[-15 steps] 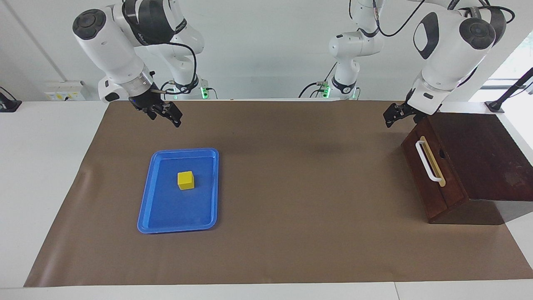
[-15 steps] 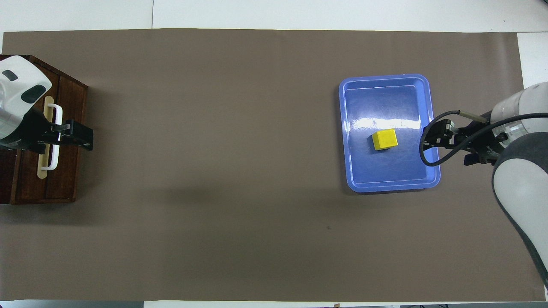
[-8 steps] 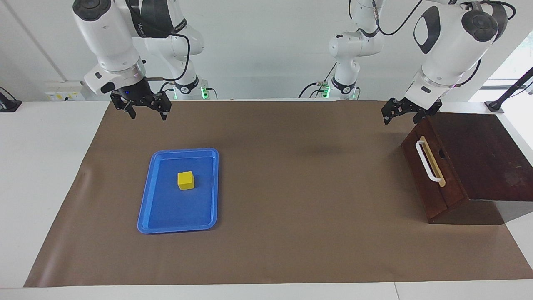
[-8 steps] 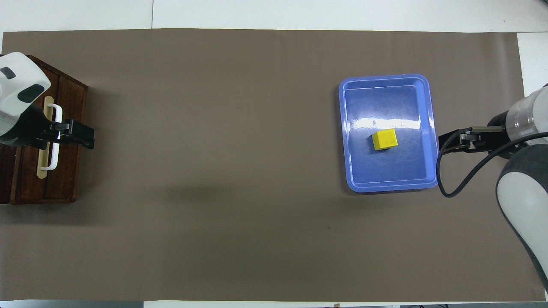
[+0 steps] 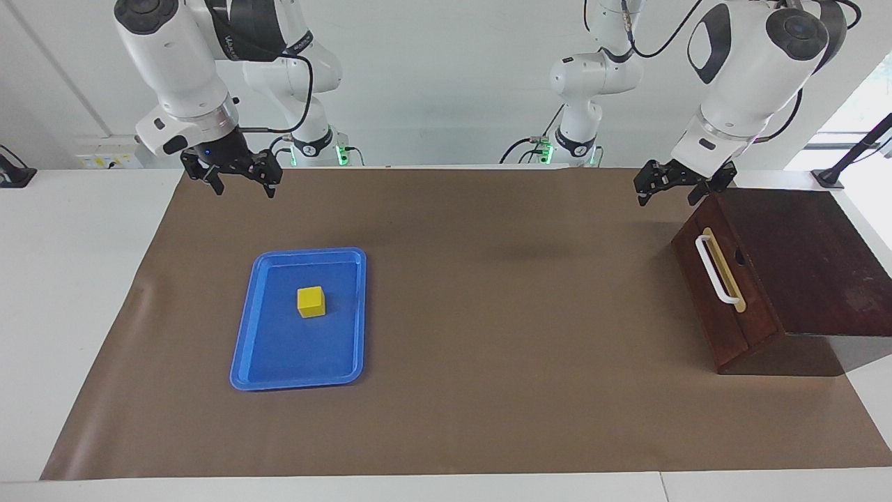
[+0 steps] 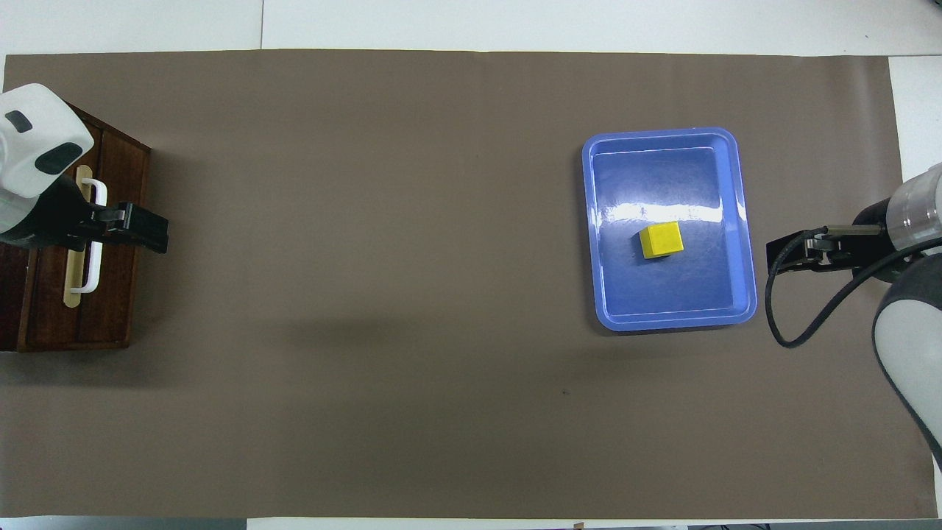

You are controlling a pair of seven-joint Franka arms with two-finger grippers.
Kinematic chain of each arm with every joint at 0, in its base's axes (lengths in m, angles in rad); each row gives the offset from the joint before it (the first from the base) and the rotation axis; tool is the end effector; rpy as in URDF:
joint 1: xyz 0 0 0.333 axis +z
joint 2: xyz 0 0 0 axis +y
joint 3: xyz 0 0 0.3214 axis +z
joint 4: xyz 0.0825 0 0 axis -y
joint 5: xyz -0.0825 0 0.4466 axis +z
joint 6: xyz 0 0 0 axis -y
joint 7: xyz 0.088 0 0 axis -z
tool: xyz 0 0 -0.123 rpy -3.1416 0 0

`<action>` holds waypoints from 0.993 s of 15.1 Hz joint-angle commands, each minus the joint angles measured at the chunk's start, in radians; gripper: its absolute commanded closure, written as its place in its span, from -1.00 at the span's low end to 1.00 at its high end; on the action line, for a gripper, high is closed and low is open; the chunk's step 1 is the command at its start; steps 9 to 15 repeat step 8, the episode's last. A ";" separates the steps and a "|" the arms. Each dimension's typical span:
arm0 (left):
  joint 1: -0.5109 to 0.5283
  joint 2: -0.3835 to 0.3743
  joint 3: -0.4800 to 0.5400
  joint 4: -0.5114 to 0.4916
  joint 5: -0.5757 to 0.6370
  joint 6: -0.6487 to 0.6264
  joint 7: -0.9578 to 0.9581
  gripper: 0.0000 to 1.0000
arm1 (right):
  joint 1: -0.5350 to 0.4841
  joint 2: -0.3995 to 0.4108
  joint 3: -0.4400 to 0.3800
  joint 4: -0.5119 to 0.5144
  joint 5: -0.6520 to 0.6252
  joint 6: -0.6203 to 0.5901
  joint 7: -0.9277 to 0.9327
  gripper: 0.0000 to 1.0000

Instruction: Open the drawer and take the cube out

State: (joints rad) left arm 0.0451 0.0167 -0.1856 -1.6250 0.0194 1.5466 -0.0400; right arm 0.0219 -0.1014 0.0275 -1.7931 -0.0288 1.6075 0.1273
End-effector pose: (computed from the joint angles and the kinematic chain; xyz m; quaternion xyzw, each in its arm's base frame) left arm 0.6094 -0.0830 0.5730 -0.9976 0.0505 0.0465 0.0124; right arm 0.5796 0.0258 0.5592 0.9983 -0.0379 -0.0406 0.0194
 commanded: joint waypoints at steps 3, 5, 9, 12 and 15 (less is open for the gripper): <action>-0.004 0.003 0.018 0.024 -0.007 -0.031 0.011 -1.00 | -0.017 -0.007 0.002 -0.006 0.003 -0.012 -0.026 -1.00; 0.001 0.003 0.018 0.022 -0.007 -0.030 0.011 -1.00 | -0.020 0.008 0.002 0.009 0.010 -0.014 -0.023 -1.00; 0.001 0.003 0.018 0.024 -0.009 -0.030 0.012 -1.00 | -0.040 0.084 0.002 0.110 0.027 -0.067 -0.023 -1.00; 0.001 0.003 0.018 0.024 -0.009 -0.030 0.012 -1.00 | -0.040 0.084 0.002 0.110 0.027 -0.067 -0.023 -1.00; 0.001 0.003 0.018 0.024 -0.009 -0.030 0.012 -1.00 | -0.040 0.084 0.002 0.110 0.027 -0.067 -0.023 -1.00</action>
